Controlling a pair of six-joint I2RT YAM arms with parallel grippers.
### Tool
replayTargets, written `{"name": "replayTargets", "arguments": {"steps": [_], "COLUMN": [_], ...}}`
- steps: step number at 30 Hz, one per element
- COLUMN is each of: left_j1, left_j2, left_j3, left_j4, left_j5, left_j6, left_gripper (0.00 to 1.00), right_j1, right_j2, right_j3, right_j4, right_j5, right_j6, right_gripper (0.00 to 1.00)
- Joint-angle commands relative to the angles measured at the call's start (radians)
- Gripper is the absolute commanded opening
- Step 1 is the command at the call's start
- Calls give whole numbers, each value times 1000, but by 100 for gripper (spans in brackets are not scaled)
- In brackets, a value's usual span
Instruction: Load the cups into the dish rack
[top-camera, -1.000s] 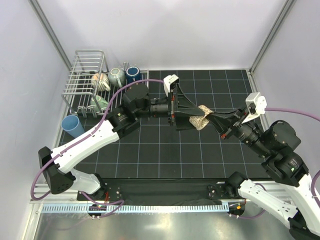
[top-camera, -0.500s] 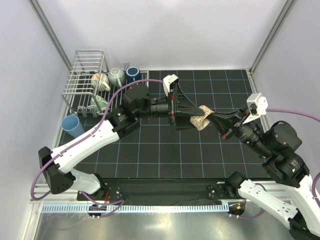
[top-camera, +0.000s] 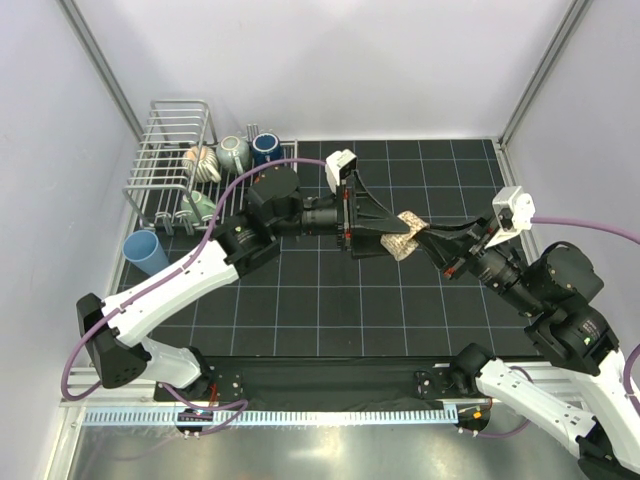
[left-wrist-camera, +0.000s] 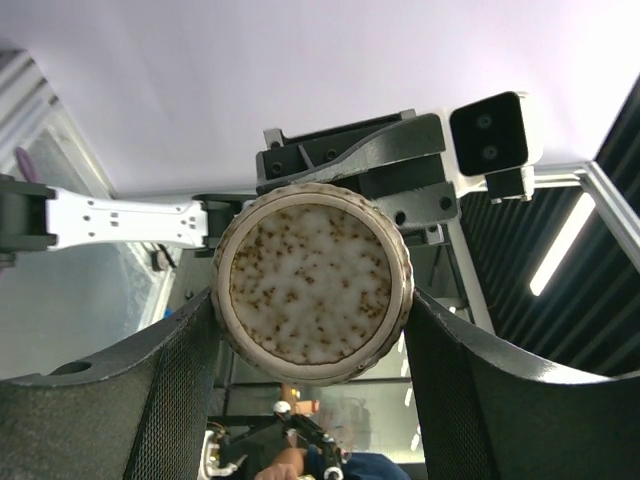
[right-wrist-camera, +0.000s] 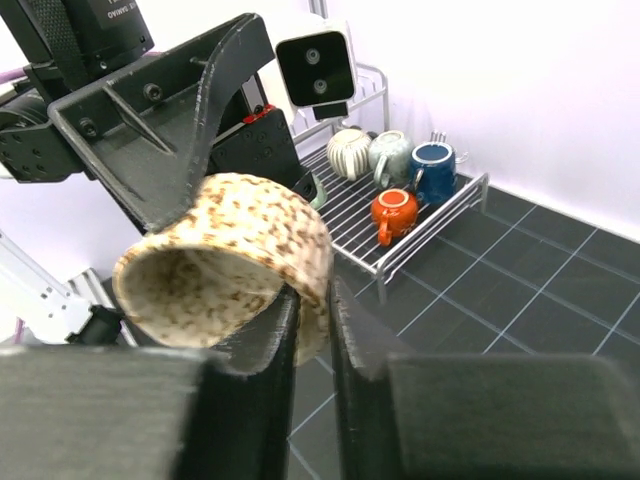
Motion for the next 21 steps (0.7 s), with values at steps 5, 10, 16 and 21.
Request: {"name": "replayTargets", "arguments": {"steps": [5,10,16,21], "left_j1": [33,106,198,237], "left_j2": [-50,-47,5,49], "left_j3": [132,260,321,262], "left_j4": [-282,-713,-987,-929], "left_j5": [-94,-293,-711,-1043], "left_j6": [240,457,724,918], "left_gripper": [0,0,0,0], "right_j1": [2,0,2,2], "right_j2": [6,-2,-30,-56], "right_j3": [35,46,44,49], "right_j4": [-77,-189,-325,-397], "right_j5": [240,317,380,397], "right_j6": [34,63,115,161], "right_gripper": [69,76,76,76]}}
